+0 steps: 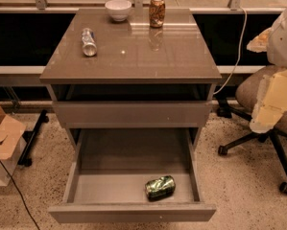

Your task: Pick green can from middle drawer and place on counter

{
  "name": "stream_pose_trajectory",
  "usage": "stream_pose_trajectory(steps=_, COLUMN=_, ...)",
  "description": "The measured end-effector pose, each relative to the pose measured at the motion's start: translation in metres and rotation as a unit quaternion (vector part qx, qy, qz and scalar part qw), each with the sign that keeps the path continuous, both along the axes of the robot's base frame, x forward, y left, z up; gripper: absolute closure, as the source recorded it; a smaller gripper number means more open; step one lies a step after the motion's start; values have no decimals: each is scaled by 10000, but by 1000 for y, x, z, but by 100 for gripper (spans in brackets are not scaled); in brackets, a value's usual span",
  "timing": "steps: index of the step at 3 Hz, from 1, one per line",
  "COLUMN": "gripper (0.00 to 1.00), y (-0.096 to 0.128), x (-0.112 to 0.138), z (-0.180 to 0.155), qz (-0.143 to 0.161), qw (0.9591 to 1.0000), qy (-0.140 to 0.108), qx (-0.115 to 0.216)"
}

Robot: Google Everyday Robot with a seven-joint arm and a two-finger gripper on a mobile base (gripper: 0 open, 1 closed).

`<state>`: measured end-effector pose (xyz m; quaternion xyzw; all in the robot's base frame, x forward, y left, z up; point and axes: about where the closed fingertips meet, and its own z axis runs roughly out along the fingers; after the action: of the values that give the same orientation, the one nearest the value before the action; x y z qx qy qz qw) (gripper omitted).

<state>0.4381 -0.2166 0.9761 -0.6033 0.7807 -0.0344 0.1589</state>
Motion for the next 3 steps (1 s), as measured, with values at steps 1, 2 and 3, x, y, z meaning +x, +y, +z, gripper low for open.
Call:
stream_pose_trajectory(steps=1, gripper=0, y=2, x=0, z=1, qz=19, qw=10000, qy=-45, qx=5)
stream_pose_trajectory(steps=2, gripper=0, y=12, x=2, z=-13, qz=160, qw=9998, qy=-119, qx=59)
stream_pose_trajectory(steps=3, gripper=0, y=22, x=4, z=-38, qz=339, qw=9989, qy=-211, qx=242)
